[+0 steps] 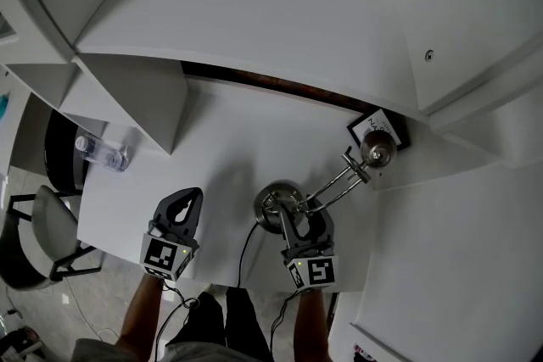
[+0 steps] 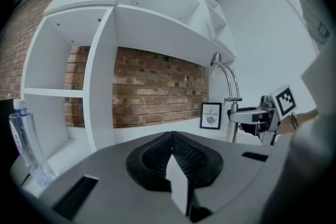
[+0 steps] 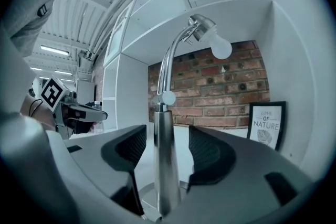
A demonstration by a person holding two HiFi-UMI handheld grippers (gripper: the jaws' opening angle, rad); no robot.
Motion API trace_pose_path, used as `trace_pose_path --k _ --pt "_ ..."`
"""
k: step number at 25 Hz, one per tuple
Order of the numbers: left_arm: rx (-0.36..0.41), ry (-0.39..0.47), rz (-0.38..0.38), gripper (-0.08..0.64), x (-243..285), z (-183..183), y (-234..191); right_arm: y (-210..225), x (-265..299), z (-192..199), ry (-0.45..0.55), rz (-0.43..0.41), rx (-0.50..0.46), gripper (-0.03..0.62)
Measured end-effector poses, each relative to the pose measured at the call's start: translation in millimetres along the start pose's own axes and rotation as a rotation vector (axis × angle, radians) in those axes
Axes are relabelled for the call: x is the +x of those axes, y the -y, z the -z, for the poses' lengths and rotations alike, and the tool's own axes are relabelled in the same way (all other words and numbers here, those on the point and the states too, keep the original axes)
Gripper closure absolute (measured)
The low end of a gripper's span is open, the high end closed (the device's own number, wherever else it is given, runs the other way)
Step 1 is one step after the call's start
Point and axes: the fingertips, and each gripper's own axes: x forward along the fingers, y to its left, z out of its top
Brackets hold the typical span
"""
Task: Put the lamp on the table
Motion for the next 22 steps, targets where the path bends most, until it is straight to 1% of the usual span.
trace_pose_path --k 7,9,11,14,22 --pt "0.004 0.005 0.023 0.56 -6.5 -3.7 11.3 -1.3 -20.3 -3.1 -0.011 0.014 -0.009 0.336" --pt "0.008 -0.003 0.033 0.558 -9.9 -4.7 15.0 -3.0 -24.5 -6.9 -0.006 0.023 -0.009 0.364" --pt "0.013 0.013 0.042 0.558 -13.8 -11.9 19.1 -4.5 -30.6 -11.9 0.002 0.04 -0.011 0.393" --pt "0.02 0.035 0.049 0.56 -20.8 -20.8 24.1 -4.9 -40.3 -18.8 0.014 0.069 -0.018 0.471" --pt "0.028 0.054 0.06 0.558 -42.4 -36.4 33.0 -8.8 -62.1 -34.1 0.021 0.115 -0.032 0.543"
